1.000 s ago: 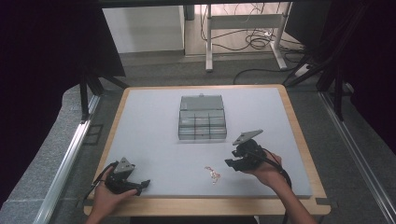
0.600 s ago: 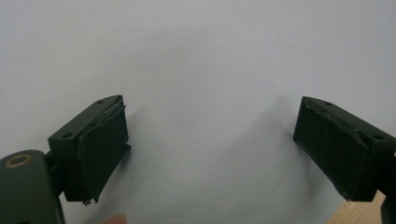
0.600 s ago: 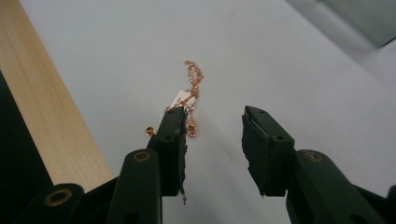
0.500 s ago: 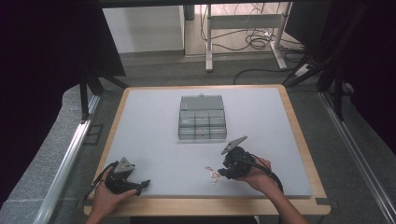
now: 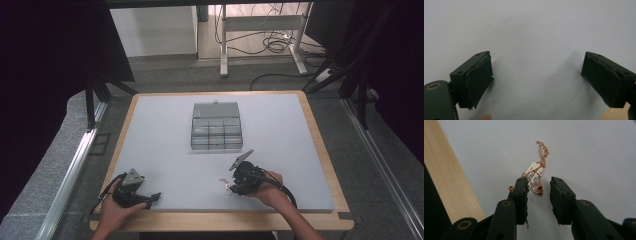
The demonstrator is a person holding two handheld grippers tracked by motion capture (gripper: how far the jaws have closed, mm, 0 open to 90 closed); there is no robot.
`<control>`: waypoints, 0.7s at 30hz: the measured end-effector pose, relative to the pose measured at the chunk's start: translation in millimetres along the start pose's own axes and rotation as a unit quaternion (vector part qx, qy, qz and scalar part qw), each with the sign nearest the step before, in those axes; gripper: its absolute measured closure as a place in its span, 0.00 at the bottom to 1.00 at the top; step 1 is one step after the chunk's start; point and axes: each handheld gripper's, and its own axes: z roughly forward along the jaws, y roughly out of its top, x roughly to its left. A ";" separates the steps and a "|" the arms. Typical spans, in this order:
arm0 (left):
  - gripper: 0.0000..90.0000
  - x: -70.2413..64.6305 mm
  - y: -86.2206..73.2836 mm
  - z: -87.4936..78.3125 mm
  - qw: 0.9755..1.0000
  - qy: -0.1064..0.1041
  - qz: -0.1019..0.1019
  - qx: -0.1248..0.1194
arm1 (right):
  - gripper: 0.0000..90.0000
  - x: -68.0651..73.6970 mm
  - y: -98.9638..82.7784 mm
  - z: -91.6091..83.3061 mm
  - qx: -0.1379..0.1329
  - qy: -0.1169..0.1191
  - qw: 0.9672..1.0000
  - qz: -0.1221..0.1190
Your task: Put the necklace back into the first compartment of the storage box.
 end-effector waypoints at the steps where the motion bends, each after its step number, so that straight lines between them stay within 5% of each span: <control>1: 0.11 0.0 0.0 0.0 1.000 0.000 0.000 0.000 | 0.75 0.1 0.7 1.3 0.003 -0.001 1.000 -0.003; 11: 0.11 -0.1 0.0 -0.1 1.000 0.000 0.000 0.001 | 0.89 5.0 4.9 7.7 0.023 -0.026 0.999 -0.027; 21: 0.11 0.0 0.0 0.0 1.000 0.000 0.000 0.000 | 0.94 1.0 1.1 5.4 0.013 -0.011 1.000 -0.018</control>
